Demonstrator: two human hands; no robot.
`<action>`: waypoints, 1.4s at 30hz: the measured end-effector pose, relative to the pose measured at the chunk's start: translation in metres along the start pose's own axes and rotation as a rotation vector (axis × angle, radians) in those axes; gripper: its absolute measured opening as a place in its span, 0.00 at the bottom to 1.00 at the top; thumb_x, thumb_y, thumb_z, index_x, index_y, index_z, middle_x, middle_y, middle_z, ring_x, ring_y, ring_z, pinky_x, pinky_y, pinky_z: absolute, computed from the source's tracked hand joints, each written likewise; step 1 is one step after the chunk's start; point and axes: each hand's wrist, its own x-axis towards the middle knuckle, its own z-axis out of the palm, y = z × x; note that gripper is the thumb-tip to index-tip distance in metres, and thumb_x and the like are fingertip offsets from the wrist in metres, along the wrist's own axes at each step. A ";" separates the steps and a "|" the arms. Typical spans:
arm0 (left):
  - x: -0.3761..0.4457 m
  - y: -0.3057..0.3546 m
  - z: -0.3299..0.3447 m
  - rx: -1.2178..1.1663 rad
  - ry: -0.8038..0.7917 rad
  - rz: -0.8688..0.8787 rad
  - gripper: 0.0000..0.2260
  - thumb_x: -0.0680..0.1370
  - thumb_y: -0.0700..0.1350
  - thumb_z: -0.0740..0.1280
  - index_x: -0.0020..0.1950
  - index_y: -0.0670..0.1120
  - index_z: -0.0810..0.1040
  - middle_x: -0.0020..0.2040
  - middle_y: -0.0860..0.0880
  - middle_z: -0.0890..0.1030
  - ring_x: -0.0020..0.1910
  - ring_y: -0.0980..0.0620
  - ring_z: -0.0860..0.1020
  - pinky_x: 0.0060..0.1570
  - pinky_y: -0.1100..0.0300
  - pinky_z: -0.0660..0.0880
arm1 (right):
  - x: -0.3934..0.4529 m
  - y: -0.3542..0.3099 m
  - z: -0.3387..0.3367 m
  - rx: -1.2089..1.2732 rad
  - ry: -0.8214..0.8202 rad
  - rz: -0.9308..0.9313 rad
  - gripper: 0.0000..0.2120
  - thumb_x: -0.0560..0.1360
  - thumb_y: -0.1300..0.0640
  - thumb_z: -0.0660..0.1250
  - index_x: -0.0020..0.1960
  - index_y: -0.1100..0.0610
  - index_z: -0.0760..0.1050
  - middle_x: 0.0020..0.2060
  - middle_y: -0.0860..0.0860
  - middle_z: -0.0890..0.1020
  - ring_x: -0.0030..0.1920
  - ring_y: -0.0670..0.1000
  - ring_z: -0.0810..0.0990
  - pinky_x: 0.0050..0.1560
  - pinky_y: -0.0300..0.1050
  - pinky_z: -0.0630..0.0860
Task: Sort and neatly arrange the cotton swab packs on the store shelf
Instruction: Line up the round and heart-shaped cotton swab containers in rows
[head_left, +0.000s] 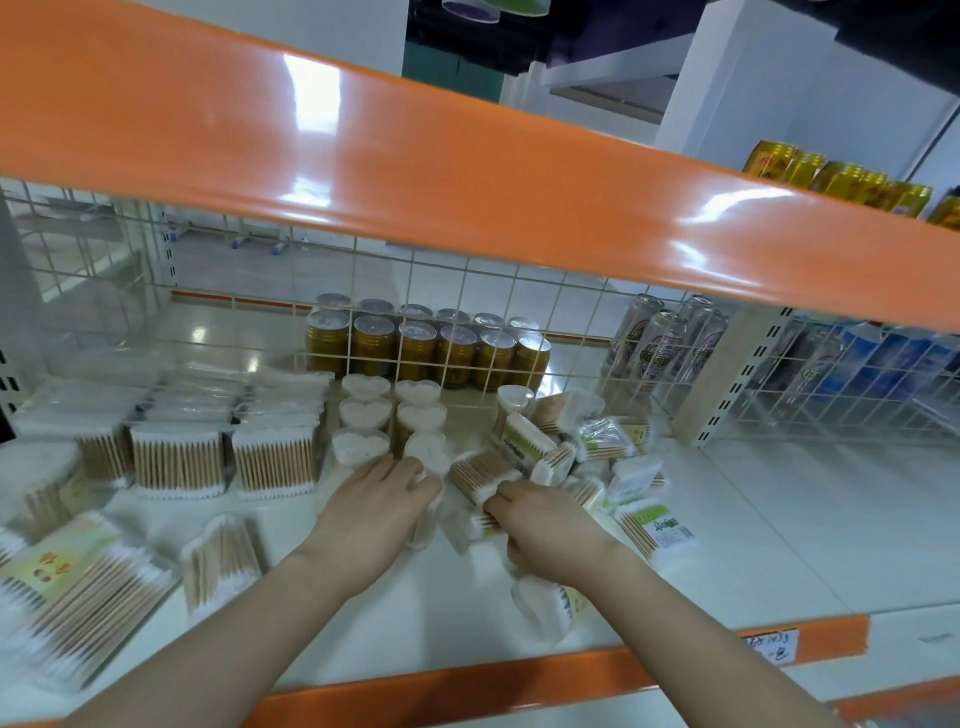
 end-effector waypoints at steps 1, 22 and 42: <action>0.002 0.000 0.001 0.004 0.003 -0.015 0.26 0.43 0.34 0.78 0.38 0.48 0.78 0.36 0.49 0.77 0.32 0.49 0.77 0.28 0.60 0.75 | -0.003 0.001 -0.002 0.001 0.023 -0.003 0.12 0.65 0.69 0.62 0.48 0.65 0.75 0.45 0.60 0.77 0.45 0.60 0.75 0.35 0.45 0.62; -0.003 0.000 -0.017 -0.137 0.034 -0.108 0.15 0.67 0.50 0.60 0.49 0.47 0.79 0.44 0.50 0.80 0.41 0.49 0.80 0.43 0.59 0.76 | -0.021 0.022 -0.032 0.312 0.240 0.274 0.15 0.70 0.62 0.63 0.57 0.59 0.74 0.52 0.53 0.75 0.53 0.52 0.72 0.47 0.41 0.68; 0.008 0.015 -0.046 -0.547 0.067 -0.395 0.30 0.75 0.48 0.68 0.74 0.49 0.59 0.66 0.50 0.73 0.64 0.51 0.71 0.60 0.60 0.67 | -0.014 -0.007 -0.061 1.024 0.289 0.318 0.14 0.68 0.69 0.67 0.48 0.54 0.75 0.36 0.45 0.75 0.32 0.38 0.71 0.35 0.28 0.68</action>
